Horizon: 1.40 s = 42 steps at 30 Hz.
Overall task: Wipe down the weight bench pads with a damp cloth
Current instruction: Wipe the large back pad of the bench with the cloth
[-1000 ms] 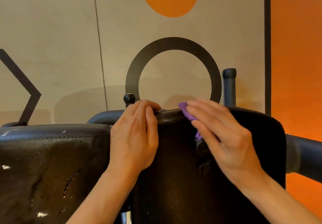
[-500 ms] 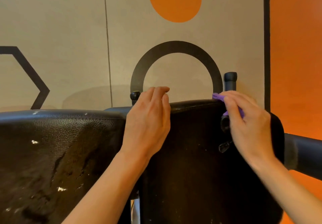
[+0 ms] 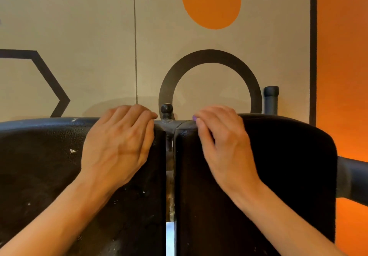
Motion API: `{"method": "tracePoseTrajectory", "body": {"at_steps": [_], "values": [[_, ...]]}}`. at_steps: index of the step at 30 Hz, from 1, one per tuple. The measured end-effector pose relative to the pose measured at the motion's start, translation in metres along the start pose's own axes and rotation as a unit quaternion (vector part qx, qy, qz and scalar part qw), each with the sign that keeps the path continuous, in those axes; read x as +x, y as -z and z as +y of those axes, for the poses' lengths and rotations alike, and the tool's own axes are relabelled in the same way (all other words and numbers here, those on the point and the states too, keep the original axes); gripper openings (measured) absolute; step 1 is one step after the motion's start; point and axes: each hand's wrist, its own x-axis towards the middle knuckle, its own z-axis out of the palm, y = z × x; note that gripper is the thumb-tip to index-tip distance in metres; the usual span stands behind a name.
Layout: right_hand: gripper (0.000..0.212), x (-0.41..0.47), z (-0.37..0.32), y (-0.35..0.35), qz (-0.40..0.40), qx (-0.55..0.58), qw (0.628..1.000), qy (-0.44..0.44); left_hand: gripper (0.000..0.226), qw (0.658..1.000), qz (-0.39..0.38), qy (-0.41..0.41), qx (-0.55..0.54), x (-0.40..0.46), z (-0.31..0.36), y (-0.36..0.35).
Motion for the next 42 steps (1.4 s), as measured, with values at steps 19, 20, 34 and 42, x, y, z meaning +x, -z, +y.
{"method": "tracePoseTrajectory", "body": {"at_steps": [19,20,34,42], "values": [[0.026,0.013,0.025,0.029,-0.071,0.025,0.997,-0.006,0.034,1.000,0.023,-0.005,0.002,0.004,0.003,-0.005],[0.023,0.012,0.012,0.016,-0.068,-0.007,0.998,0.012,0.035,1.000,0.025,-0.004,0.003,0.004,0.003,-0.005],[0.023,-0.003,-0.009,-0.009,-0.098,-0.044,0.975,0.197,0.038,0.996,0.080,-0.034,-0.027,0.000,0.001,-0.006],[0.029,-0.019,-0.001,-0.025,-0.097,-0.119,0.962,0.227,0.051,0.994,0.069,-0.067,-0.051,-0.041,-0.004,-0.004]]}}
